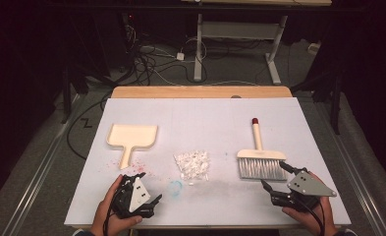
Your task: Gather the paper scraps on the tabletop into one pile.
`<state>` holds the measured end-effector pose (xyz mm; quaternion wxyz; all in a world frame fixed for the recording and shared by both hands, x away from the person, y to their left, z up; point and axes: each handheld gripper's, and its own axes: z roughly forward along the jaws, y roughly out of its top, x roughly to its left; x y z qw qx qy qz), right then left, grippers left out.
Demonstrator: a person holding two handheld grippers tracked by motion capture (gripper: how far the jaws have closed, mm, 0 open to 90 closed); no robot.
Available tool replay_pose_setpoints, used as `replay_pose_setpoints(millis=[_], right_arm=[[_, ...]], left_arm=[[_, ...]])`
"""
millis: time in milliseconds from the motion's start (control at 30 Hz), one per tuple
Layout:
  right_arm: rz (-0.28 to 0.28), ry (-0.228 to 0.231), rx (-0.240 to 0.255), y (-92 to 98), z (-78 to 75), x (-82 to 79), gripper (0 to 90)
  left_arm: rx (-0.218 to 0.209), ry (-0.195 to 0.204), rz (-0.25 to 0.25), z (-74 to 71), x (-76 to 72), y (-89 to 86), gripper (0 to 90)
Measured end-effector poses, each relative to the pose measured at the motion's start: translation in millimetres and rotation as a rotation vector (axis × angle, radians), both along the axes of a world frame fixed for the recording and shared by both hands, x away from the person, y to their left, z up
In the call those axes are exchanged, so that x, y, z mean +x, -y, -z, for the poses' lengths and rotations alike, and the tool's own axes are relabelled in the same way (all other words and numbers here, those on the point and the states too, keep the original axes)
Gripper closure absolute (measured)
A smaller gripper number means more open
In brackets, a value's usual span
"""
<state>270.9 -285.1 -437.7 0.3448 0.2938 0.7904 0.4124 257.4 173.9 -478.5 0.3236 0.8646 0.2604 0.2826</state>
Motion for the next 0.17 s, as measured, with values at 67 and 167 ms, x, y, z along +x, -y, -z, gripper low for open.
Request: replay_pose_setpoints(millis=[67, 167], right_arm=[[-0.002, 0.001, 0.003, 0.4, -0.4, 0.1, 23.0], [-0.006, 0.005, 0.006, 0.7, -1.1, 0.3, 23.0]], left_arm=[[0.003, 0.000, 0.000, 0.1, 0.1, 0.1, 15.5], [-0.001, -0.002, -0.003, 0.1, 0.4, 0.0, 15.4]])
